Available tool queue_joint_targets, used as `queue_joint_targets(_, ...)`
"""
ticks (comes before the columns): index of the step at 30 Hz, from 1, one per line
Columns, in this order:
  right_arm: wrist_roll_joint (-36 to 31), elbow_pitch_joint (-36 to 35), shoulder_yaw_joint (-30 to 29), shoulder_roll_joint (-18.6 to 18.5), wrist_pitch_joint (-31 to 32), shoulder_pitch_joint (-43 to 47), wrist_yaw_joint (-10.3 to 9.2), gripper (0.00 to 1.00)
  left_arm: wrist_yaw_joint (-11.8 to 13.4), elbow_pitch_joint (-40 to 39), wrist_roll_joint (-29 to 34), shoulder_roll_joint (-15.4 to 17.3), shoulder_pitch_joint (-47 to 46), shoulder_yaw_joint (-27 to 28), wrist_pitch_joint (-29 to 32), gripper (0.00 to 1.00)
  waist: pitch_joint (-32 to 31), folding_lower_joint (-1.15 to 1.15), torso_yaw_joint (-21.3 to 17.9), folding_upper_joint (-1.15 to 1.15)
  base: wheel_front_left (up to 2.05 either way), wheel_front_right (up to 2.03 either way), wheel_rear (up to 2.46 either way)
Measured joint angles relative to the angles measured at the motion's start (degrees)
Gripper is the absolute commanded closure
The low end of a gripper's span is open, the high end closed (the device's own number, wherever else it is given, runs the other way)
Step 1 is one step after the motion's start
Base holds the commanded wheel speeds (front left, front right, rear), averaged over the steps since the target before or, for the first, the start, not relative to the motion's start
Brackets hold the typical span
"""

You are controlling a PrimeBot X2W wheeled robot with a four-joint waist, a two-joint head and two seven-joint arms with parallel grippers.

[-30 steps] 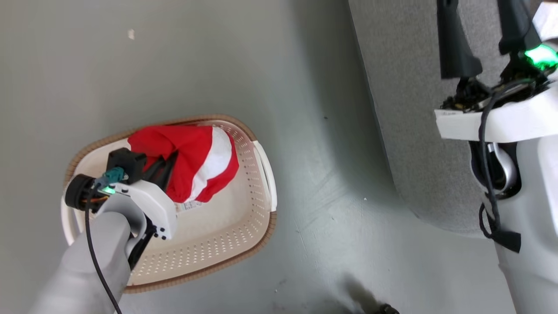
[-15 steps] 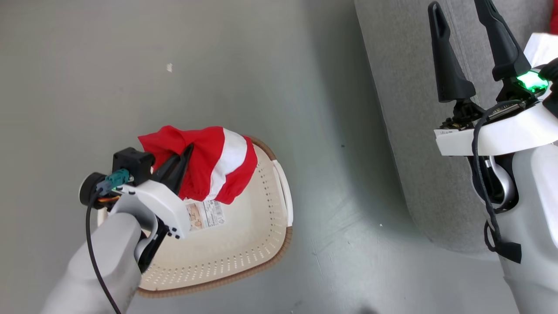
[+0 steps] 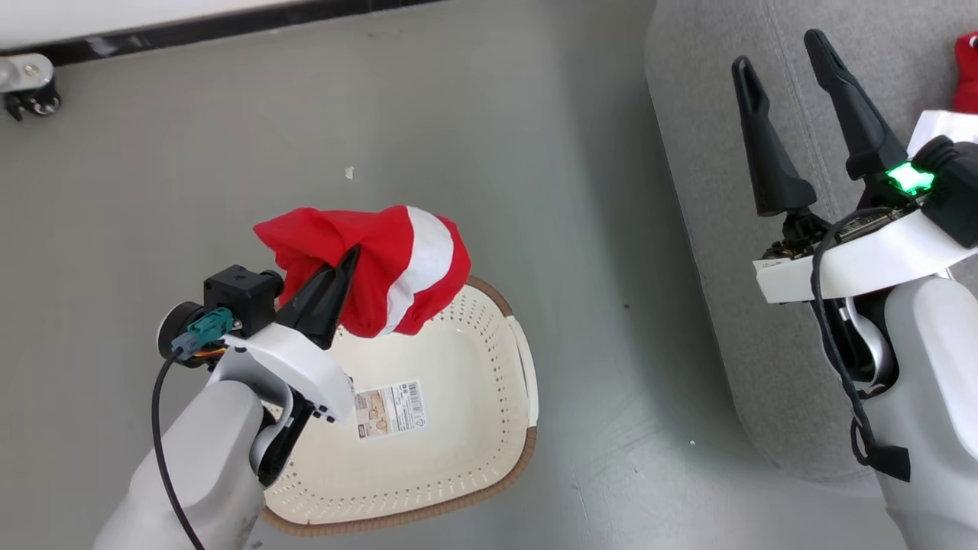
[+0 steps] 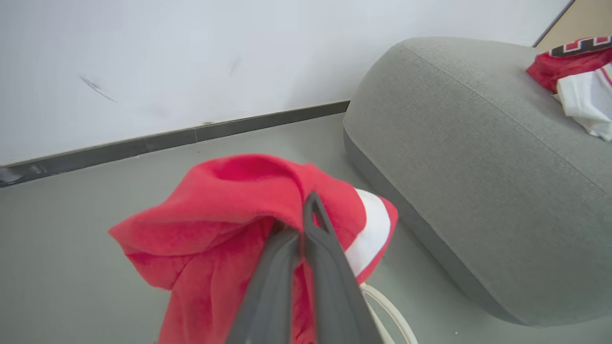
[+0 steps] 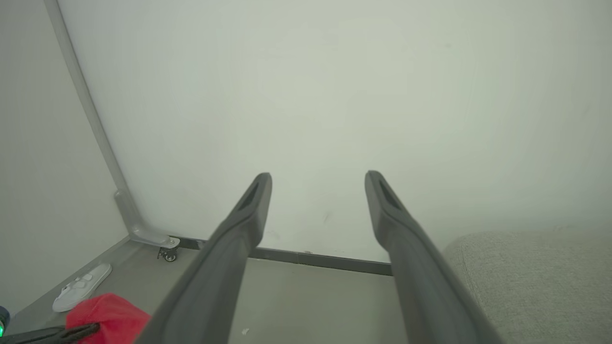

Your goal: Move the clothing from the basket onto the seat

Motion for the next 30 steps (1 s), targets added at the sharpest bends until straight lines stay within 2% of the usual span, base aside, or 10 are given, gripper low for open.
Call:
queue_joint_targets(19, 1.55, 2.1, 5.82, -1.36, 0.0, 4.76, 0.0, 0.0, 0.01, -10.14, 3.96, -0.64, 3.31, 3.12, -0.01, 1.0, -8.56, 0.0, 2.97, 0.0, 0.0, 0.0, 0.0)
queue_joint_targets(30, 3.49, 3.05, 10.65, -2.27, 0.0, 7.28, 0.0, 0.0, 0.01, -12.2, 4.43, -0.94, 6.15, 3.45, -0.01, 1.0, -13.5, 0.0, 4.21, 0.0, 0.0, 0.0, 0.0)
